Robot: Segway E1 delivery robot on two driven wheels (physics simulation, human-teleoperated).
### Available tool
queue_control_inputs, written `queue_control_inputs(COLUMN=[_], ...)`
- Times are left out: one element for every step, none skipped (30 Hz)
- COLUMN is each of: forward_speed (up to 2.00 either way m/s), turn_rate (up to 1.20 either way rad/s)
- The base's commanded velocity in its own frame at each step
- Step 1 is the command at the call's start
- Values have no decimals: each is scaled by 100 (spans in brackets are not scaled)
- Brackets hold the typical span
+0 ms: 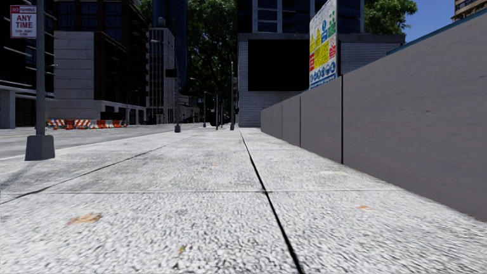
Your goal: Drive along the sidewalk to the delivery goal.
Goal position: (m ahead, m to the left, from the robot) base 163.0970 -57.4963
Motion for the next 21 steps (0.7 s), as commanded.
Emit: queue_control_inputs(forward_speed=[200, 200, 200, 200, 200, 200, 200, 200, 200, 200, 200, 200, 200, 200, 200, 200, 200, 200, 200, 200, 200], turn_rate=[0, 0, 0, 0, 0, 0, 0, 0, 0, 0, 0, 0, 0, 0, 0, 0, 0, 0, 0, 0, 0])
